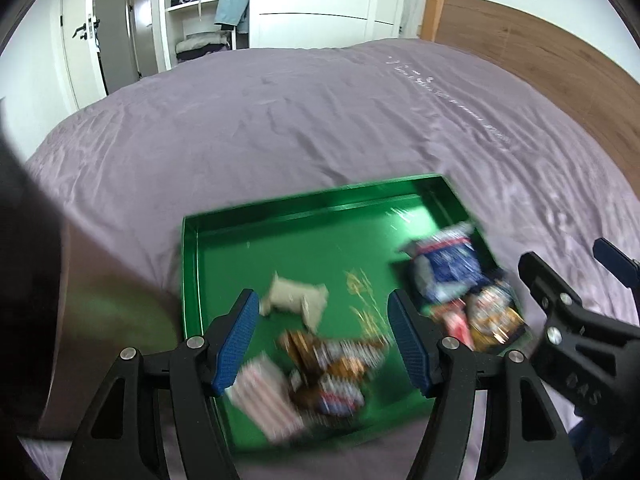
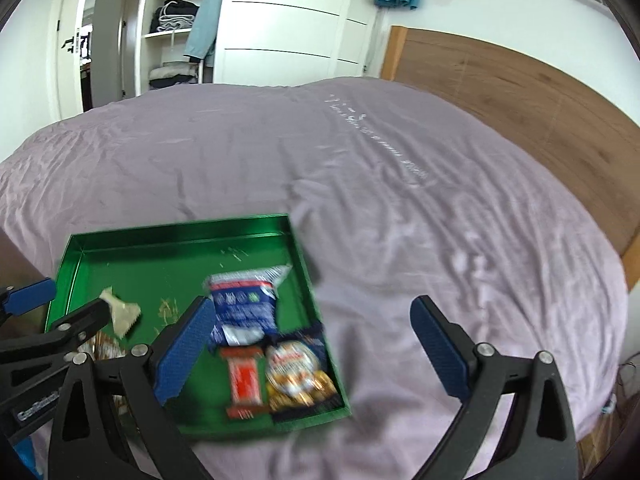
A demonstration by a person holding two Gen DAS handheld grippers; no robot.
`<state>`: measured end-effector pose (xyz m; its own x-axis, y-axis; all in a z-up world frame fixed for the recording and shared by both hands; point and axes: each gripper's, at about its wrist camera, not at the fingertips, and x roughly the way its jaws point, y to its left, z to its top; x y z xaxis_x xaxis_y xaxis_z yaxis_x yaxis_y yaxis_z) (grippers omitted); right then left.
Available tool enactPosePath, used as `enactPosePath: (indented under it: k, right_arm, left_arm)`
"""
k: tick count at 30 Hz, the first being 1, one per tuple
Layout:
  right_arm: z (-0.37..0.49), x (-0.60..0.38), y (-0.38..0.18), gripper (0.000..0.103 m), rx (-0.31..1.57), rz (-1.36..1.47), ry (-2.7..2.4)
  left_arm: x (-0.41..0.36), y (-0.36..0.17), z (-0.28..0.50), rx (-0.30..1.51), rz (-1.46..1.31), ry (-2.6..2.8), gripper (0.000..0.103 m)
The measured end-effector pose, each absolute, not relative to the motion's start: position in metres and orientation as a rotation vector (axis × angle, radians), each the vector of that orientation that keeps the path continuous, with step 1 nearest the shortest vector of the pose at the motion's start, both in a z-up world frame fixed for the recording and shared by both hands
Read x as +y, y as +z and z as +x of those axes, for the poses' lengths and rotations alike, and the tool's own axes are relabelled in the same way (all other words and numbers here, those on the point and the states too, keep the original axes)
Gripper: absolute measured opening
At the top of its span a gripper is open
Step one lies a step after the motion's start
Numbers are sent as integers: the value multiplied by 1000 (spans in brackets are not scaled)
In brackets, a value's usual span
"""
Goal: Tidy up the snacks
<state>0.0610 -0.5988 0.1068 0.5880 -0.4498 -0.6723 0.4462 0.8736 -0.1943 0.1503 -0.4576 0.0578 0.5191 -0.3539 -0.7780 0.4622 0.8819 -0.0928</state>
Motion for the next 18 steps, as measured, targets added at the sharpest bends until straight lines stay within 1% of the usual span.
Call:
enactPosePath:
  k: [4, 9, 13, 18]
  right_arm:
    - [15, -593, 120, 103, 789, 45, -548]
    - [-37, -575, 130, 103, 802, 88, -547]
    - [-79, -549, 141, 103, 806, 116, -532]
    - [-117, -509, 158, 103, 805, 113, -490]
  left_arm:
    - [-443, 73, 111, 911, 137, -535, 61]
    - [-413, 96, 50, 878, 197, -583, 61]
    - [-376, 111, 11, 854, 257, -585, 61]
    - [-319, 123, -17, 821, 295, -525, 61]
